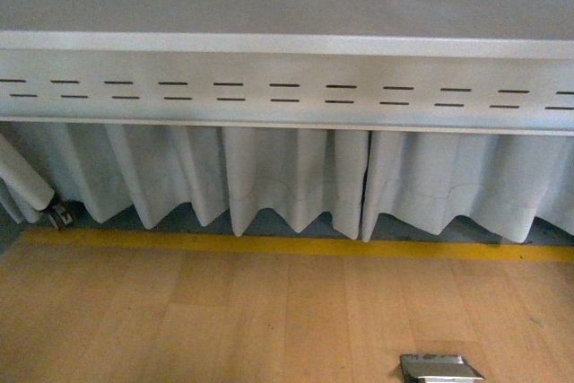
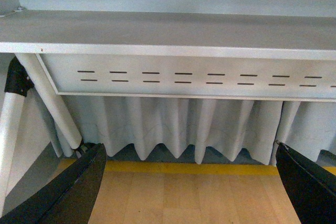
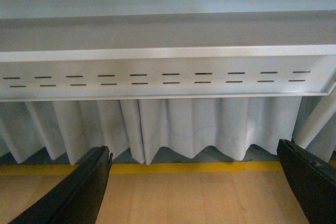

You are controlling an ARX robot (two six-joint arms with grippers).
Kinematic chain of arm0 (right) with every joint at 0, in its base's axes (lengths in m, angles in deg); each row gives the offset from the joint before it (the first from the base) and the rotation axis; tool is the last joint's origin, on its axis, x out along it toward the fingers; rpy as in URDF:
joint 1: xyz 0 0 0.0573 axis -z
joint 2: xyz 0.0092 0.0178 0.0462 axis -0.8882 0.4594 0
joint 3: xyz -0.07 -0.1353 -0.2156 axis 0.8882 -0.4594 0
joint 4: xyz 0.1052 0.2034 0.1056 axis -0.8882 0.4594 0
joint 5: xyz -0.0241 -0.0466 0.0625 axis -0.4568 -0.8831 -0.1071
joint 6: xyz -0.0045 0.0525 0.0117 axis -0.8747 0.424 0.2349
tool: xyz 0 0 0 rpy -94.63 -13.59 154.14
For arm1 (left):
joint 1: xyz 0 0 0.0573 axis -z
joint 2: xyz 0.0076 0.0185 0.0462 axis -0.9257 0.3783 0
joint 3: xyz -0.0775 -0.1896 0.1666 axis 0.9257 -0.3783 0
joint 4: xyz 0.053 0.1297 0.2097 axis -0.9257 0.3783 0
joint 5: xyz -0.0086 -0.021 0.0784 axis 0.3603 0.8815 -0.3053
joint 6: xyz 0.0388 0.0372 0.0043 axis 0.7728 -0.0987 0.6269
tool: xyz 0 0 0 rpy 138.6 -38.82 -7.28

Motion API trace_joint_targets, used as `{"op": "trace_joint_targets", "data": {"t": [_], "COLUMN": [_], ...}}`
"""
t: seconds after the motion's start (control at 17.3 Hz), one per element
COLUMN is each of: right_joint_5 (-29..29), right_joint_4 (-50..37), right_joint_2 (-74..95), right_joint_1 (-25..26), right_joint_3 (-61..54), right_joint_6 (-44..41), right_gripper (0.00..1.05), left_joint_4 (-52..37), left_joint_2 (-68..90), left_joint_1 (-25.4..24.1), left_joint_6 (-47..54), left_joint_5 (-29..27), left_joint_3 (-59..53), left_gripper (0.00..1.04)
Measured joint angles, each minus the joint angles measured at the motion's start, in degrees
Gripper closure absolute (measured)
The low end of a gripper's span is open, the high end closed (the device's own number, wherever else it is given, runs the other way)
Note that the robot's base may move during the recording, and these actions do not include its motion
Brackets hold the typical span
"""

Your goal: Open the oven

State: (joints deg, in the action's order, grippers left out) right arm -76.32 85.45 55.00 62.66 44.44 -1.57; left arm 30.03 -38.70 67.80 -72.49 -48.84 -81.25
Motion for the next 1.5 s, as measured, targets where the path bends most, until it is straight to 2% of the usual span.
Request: {"op": "trace_joint_targets", "data": {"t": [1.5], "right_joint_5": [0.0], "right_joint_4": [0.0], "right_joint_2": [0.0], "right_joint_1": [0.0], "right_joint_3": [0.0], "right_joint_6": [0.0], "right_gripper": [0.06], "left_joint_4": [0.0], "left_joint_2": [0.0], "left_joint_1": [0.0], "left_joint_6": [0.0], "left_joint_5": [-0.1], "left_joint_3": [0.0], "left_gripper": [0.07]}}
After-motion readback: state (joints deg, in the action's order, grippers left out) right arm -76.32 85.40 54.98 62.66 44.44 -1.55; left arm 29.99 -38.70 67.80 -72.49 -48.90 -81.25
